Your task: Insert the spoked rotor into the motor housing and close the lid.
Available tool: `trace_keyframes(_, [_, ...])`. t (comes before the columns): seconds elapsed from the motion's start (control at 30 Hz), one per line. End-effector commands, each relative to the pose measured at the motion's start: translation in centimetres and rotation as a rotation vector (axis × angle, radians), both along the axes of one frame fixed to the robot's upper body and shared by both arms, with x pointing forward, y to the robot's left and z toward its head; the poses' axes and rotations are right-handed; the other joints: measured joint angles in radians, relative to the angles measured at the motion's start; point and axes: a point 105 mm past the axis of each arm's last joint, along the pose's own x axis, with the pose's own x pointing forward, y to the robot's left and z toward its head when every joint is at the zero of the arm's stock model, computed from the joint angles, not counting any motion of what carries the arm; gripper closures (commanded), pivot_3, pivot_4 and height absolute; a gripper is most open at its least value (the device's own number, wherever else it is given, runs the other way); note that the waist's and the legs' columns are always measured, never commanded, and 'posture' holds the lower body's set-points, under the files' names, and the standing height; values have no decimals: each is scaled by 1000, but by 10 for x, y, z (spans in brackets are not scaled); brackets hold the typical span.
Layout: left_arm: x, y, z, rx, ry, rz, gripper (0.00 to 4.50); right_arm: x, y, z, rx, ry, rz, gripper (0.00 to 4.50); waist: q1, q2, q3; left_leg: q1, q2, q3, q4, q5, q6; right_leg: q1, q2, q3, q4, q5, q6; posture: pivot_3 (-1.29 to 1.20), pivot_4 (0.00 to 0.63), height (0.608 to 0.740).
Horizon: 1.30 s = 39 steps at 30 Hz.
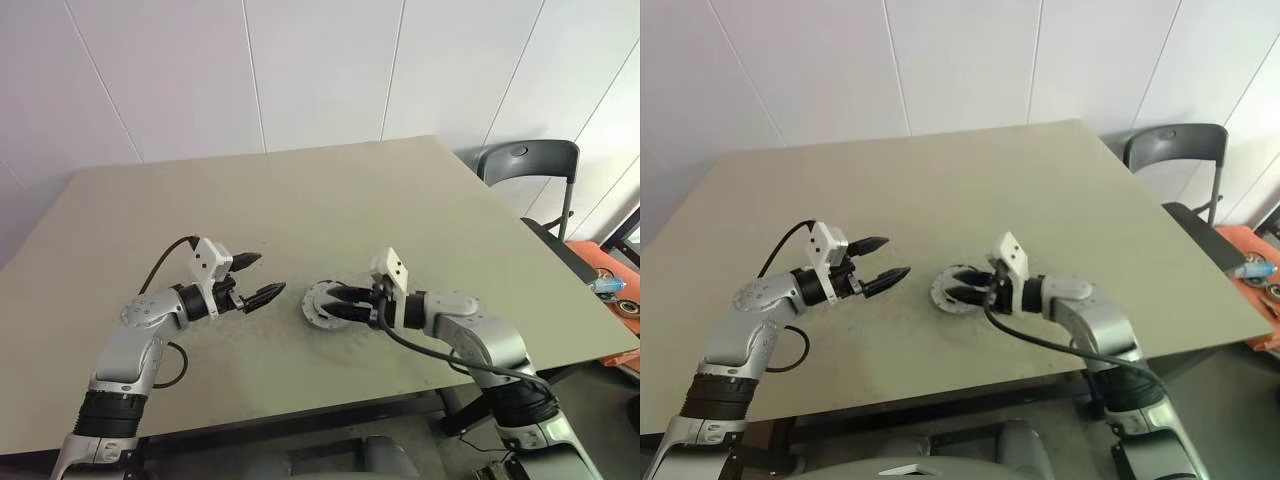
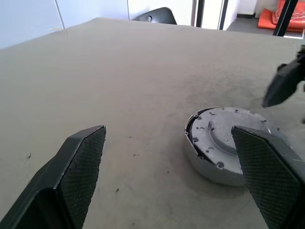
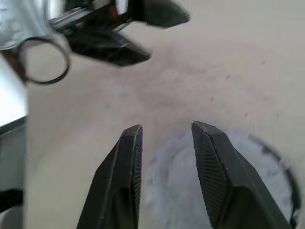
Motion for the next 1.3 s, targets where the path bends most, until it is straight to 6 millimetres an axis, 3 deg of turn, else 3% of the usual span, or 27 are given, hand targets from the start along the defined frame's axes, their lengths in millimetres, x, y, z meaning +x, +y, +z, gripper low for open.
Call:
trace_keyframes(0.03, [1,2,19,-3,-54,-1,0,4,9,0,-68,-82,-3,1642,2,0,0,0,0,0,0,0,0,0,0,0,0,0,0,0,0,740])
trace_keyframes(0.2, [3,11,19,1,-48,1,0,13,15,-8,-157,-124,-27,14,-3,0,0,-1,-1,0,0,0,0,-2,0,0,0,0,0,0,0,740])
trace_keyframes(0.4, [3,14,16,-15,-38,-10,0,19,14,-14,-204,-106,-42,14,-3,0,0,-1,0,0,0,0,0,-2,0,0,0,0,0,0,0,740])
trace_keyframes(0.73, [3,-3,11,-18,-39,-18,0,15,16,-31,-184,22,-43,14,-4,0,0,-1,0,0,0,0,0,-1,0,0,1,0,0,0,0,740])
trace_keyframes(0.87, [6,2,13,-13,-42,-12,0,17,16,-30,-161,33,-64,1172,-4,0,0,0,0,0,0,0,0,-1,0,0,1,0,0,0,0,740])
trace_keyframes(0.9, [7,8,13,-11,-40,-7,0,19,16,-28,-144,29,-79,1270,-4,0,0,0,0,0,0,0,0,-1,0,0,1,0,0,0,0,740])
trace_keyframes(1.1, [10,14,14,-9,-41,-7,0,35,18,-11,-14,-7,-183,1270,-5,0,0,0,0,0,0,0,0,-2,1,0,1,0,0,0,0,740])
trace_keyframes(1.3, [7,-1,18,-9,-51,-16,0,35,20,-10,-5,-35,-177,1270,-5,0,0,-2,0,0,0,0,0,-4,1,0,1,2,-4,0,0,740])
